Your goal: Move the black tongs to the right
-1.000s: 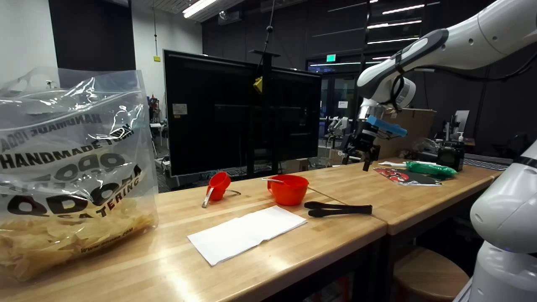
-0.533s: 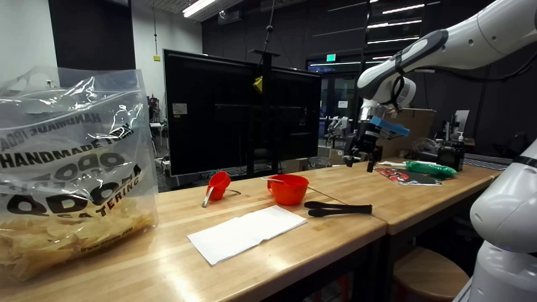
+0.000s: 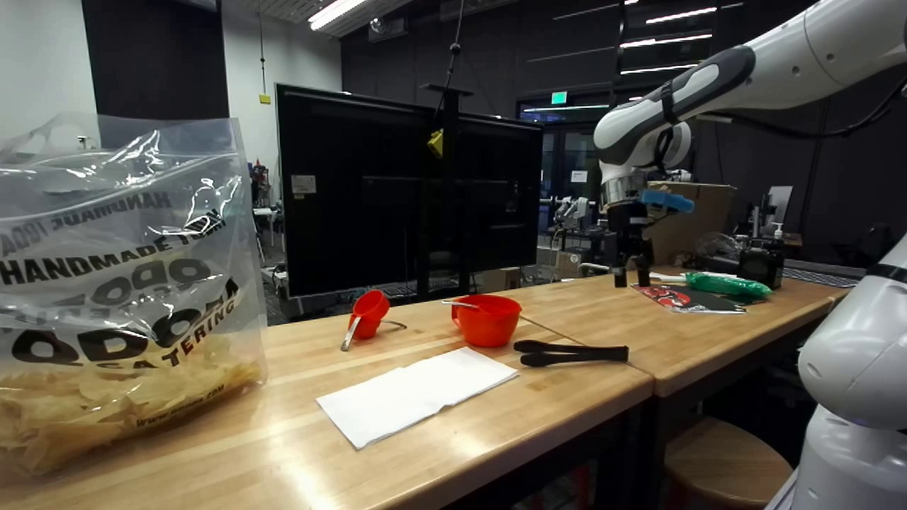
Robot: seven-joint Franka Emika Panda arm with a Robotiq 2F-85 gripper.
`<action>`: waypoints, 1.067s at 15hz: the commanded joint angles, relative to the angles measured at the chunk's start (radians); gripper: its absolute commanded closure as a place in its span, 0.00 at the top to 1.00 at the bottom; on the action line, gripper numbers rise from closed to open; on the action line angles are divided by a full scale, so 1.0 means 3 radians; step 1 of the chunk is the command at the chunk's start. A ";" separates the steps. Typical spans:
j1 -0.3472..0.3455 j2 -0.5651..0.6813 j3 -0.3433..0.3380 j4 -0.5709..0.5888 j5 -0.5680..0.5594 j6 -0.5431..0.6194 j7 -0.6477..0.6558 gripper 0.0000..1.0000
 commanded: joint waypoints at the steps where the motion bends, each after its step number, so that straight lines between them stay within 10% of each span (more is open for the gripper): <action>1: 0.0173 0.0072 0.0141 -0.0018 -0.0240 0.0033 -0.0248 1.00; 11: 0.0551 0.0266 0.0592 -0.0165 -0.1109 0.0883 -0.0374 1.00; 16: 0.0568 -0.0111 0.0533 -0.0396 -0.0799 0.1349 -0.0277 1.00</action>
